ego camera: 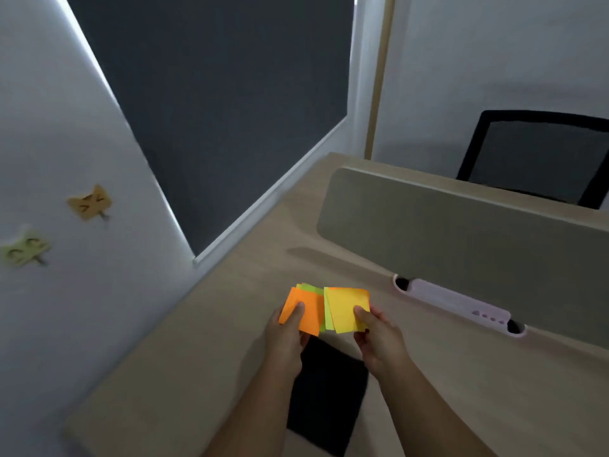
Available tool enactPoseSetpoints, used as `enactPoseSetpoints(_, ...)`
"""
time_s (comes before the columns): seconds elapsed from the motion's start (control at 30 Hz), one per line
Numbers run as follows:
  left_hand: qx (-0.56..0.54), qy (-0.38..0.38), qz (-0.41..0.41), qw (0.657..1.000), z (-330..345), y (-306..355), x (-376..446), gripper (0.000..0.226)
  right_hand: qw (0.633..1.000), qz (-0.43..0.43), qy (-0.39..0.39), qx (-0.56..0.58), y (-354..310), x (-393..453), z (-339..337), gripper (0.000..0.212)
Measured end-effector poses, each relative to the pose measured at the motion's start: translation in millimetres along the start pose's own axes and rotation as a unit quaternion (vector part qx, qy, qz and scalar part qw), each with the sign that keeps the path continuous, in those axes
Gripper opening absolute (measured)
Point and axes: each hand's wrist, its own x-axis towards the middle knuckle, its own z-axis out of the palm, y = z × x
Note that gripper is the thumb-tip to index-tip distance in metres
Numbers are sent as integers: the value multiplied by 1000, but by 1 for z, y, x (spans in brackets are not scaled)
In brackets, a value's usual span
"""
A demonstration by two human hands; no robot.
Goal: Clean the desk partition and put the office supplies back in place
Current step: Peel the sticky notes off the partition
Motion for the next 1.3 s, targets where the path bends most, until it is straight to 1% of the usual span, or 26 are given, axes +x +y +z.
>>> enactPoseSetpoints(0.1, -41, 44, 1, 998, -46, -6, -41, 21, 997, 44, -38, -44, 36, -34, 7, 38)
enactPoseSetpoints(0.17, -71, 78, 10, 994, -74, -11, -68, 15, 993, 65, -49, -86, 58, -57, 8, 31)
enactPoseSetpoints(0.23, -85, 126, 23, 988, -110, -20, -97, 17, 984, 82, -66, -147, 85, -84, 11, 25)
enactPoseSetpoints(0.37, -102, 186, 26, 977, -171, -38, -148, 5, 958, 96, -125, -238, 138, -129, 17, 33)
enactPoseSetpoints(0.47, -112, 236, 36, 965, -223, -52, -182, 19, 933, 92, -166, -305, 182, -163, 25, 29)
enactPoseSetpoints(0.53, -122, 279, 44, 952, -265, -61, -204, 24, 918, 97, -189, -335, 214, -185, 34, 26)
enactPoseSetpoints(0.63, -133, 350, 39, 926, -328, -78, -231, 26, 891, 86, -223, -386, 262, -209, 47, 32)
enactPoseSetpoints(0.73, -142, 415, 5, 898, -381, -101, -251, 32, 863, 101, -263, -418, 308, -221, 52, 30)
enactPoseSetpoints(0.83, -140, 478, -27, 866, -431, -134, -260, 36, 828, 131, -269, -475, 367, -220, 51, 30)
enactPoseSetpoints(0.93, -132, 512, -56, 847, -473, -168, -259, 36, 803, 149, -256, -518, 423, -212, 41, 30)
enactPoseSetpoints(1.0, -110, 520, -77, 844, -498, -189, -252, 36, 788, 155, -253, -539, 458, -203, 32, 29)
enactPoseSetpoints(1.13, -53, 546, -83, 832, -553, -234, -221, 34, 757, 157, -278, -570, 536, -179, 15, 26)
enactPoseSetpoints(1.23, -21, 536, -99, 838, -584, -264, -193, 40, 737, 161, -288, -590, 582, -161, 4, 27)
enactPoseSetpoints(1.3, -22, 524, -118, 843, -597, -283, -177, 41, 735, 203, -279, -583, 602, -151, -1, 31)
